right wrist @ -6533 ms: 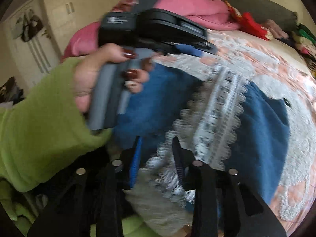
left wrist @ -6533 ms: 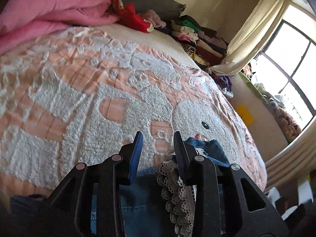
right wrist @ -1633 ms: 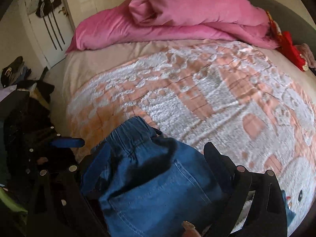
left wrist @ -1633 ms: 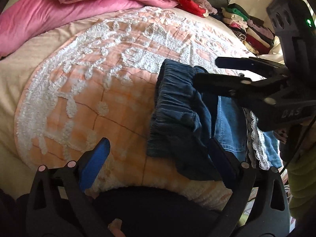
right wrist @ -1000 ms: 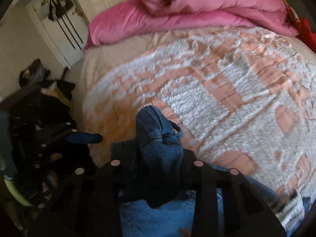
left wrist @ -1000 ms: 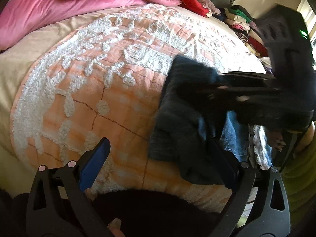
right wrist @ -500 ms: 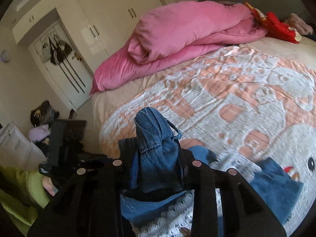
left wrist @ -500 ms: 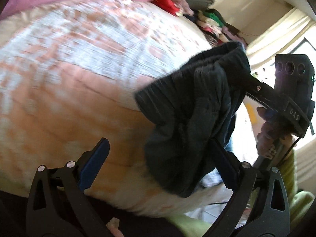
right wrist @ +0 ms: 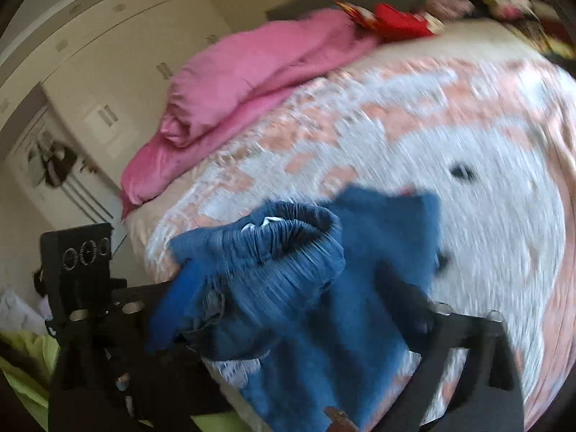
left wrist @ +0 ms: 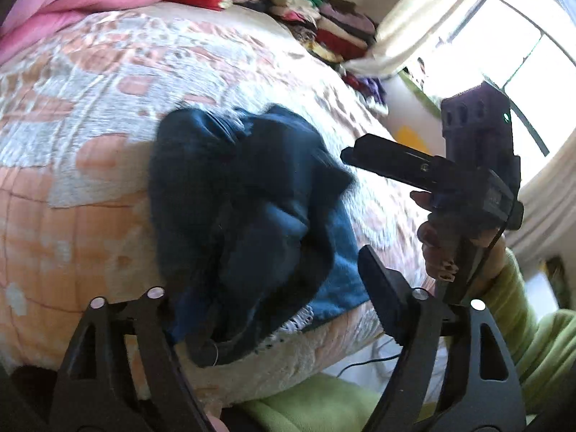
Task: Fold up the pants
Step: 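Fold the waistband end over the pants with the left gripper and release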
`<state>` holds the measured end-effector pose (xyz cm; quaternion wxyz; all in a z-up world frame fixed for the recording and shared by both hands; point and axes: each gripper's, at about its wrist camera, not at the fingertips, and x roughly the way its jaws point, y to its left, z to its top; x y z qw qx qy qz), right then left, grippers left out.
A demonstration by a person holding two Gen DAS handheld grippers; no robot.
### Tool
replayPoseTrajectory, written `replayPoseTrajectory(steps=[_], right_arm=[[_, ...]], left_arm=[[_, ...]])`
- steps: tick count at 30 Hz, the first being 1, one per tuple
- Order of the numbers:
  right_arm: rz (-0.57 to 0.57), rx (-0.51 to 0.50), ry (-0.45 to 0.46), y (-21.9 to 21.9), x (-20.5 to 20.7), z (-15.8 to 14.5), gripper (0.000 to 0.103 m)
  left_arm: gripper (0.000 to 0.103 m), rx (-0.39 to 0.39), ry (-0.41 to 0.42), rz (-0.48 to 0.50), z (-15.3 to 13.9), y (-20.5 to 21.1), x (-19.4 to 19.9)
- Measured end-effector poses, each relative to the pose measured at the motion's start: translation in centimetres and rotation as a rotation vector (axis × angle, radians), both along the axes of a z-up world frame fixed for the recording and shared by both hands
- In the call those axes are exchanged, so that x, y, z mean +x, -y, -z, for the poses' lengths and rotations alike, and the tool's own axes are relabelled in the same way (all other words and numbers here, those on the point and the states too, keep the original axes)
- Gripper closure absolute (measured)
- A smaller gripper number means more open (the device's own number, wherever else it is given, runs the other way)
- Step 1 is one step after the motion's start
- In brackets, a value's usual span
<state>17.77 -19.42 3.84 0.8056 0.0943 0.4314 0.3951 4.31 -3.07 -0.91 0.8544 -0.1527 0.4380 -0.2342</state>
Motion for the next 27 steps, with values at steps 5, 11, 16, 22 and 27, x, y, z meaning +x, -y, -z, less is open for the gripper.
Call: replayPoseTrajectory(steps=[5,11,16,22,27], right_arm=[[0.011,0.002,-0.048,-0.3,0.2,1.6,0.004],[-0.074,-0.086,-0.036,-2.7,-0.5,2.4,0.072],[0.022,-0.127,0.009,-0.6,-0.4,1.9,0.073],[0.083,-0.189,0.022,0.7,-1.5,2.1,0.044],[0.140,-0.200,0.113,2.3,-3.4,-0.6,0.026]], left_arm=[[0.029,0.055,-0.023,0.051,1.3,2.0,0.1],[0.023,0.075,-0.011,0.046,1.4,2.3,-0.1],[0.023,0.080,-0.010,0.057,1.6,2.3,-0.3],[0.017,0.102,0.027,0.038,-0.1,1.6,-1.4],[0.011,0.149,0.071,0.005,-1.4,1.1,-1.6]])
